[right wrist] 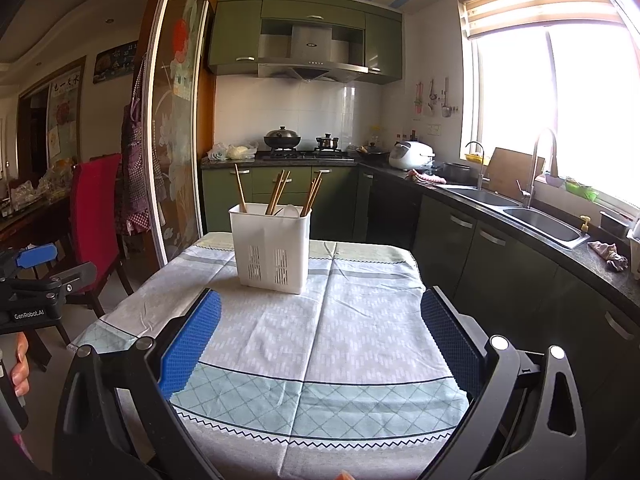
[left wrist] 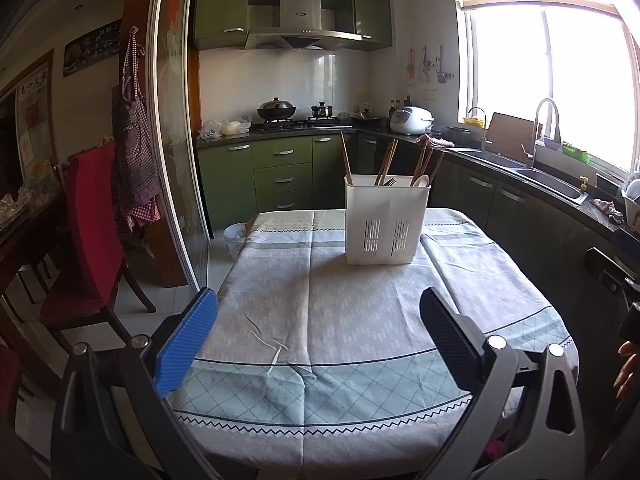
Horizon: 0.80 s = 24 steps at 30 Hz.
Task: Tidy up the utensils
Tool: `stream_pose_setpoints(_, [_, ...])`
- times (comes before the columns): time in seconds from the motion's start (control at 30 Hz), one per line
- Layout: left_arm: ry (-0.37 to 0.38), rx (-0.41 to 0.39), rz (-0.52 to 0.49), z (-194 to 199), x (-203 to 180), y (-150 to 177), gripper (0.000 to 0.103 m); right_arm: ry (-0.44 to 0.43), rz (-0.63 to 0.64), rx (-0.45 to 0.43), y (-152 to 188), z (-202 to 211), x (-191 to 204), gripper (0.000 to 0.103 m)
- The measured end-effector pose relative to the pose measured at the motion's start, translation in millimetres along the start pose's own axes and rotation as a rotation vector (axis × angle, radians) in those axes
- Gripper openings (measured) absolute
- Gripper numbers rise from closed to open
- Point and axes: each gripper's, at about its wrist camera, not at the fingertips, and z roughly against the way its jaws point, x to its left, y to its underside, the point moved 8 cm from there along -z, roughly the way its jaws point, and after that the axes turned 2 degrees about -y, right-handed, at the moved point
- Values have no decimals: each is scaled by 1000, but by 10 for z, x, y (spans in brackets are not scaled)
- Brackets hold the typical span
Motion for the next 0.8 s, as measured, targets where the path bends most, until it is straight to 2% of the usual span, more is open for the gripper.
stream_pose_setpoints(0.8, [-5, -13, -18, 40, -83, -71, 96, -6, 4, -5, -24, 17, 17, 98])
